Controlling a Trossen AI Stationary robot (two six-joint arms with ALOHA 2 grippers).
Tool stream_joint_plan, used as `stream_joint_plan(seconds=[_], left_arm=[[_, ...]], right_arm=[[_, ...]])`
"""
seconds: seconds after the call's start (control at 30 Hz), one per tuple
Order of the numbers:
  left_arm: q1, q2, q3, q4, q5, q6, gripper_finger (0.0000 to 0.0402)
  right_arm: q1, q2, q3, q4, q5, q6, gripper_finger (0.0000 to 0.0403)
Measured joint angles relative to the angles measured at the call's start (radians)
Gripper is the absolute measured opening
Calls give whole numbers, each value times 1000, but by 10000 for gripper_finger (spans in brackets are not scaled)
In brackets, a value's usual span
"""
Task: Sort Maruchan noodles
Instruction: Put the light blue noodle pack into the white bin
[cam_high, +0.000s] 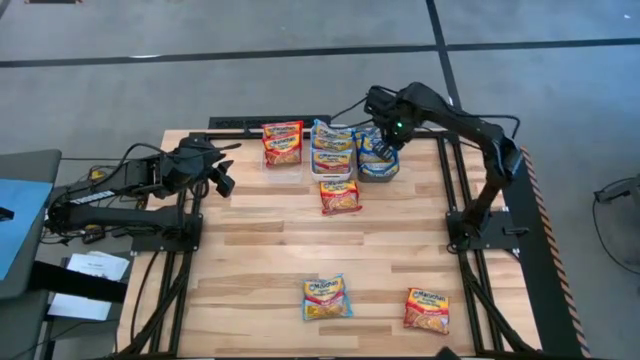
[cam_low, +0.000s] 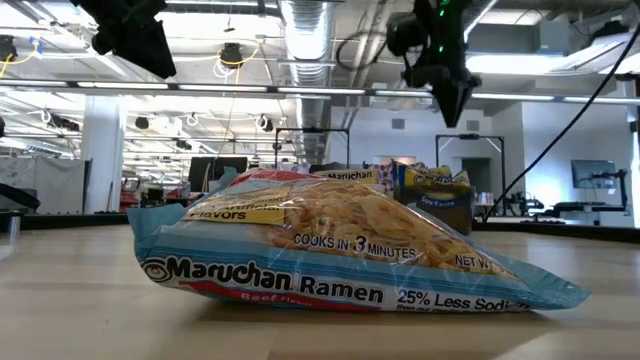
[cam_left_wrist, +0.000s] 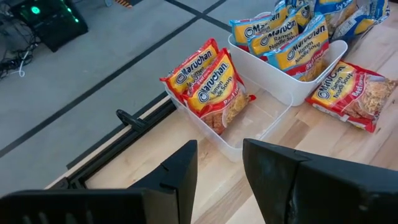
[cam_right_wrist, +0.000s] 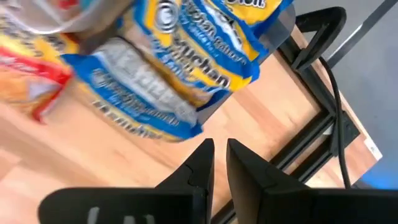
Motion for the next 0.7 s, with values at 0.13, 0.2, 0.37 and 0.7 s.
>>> stream_joint_plan(seconds=[0.13,0.2,0.37,0.7], left_arm=[[0,0,0,0,3,0,116],[0,0,0,0,3,0,116],[0,0,0,0,4,8,116],[0,0,0,19,62,8,116]], right_arm=[[59,-61,0,-14,-14,58,65],[89,-92,0,-13,-51,77,65],[169,-139,0,-10,-158,95,65],[356,-142,0,-6,-345,240,78]])
